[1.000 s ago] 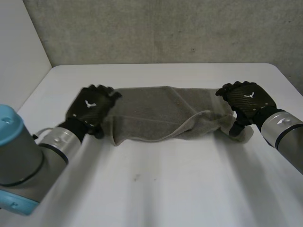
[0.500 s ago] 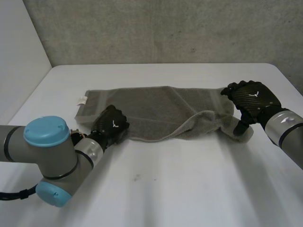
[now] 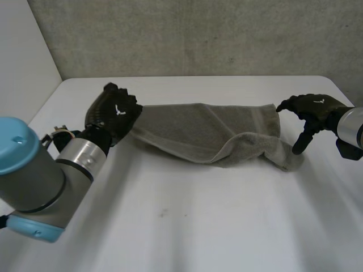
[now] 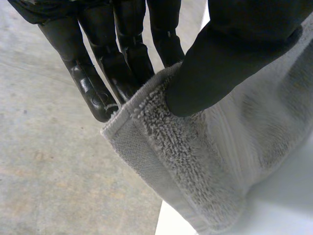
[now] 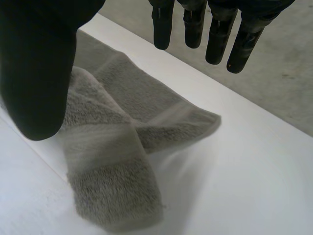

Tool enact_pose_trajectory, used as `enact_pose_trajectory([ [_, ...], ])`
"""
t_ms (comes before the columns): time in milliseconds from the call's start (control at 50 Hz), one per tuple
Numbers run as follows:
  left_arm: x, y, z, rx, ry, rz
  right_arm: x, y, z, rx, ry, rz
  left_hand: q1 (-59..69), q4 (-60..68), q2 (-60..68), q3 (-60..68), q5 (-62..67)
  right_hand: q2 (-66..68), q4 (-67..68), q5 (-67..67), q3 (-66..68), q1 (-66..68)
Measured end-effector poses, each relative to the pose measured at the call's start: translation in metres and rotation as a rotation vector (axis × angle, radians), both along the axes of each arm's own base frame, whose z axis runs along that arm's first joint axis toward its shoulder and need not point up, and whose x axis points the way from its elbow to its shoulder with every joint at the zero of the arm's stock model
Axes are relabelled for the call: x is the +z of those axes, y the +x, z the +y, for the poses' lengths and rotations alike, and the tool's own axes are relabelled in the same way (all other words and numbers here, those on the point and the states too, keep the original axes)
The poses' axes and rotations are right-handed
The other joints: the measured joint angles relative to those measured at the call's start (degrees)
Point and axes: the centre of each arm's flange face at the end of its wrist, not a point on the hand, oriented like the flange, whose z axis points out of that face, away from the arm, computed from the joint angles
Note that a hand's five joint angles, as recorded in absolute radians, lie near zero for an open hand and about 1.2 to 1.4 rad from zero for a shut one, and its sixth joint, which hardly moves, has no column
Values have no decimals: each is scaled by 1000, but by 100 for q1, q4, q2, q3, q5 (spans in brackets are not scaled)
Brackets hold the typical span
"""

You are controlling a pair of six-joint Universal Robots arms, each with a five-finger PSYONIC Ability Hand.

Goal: Fold the laundry

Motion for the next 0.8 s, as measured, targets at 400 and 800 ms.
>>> enact_pose_trajectory([
  [400, 36, 20, 15, 23, 26, 125, -47, 7, -48, 10, 241, -97, 0, 2, 1, 0, 0, 327, 303, 270, 415, 193],
  [800, 40, 34, 2, 71, 8, 131, -24, 5, -30, 37, 269, -56, 0, 2, 1, 1, 0, 5082, 5090, 4827, 5150, 4189],
])
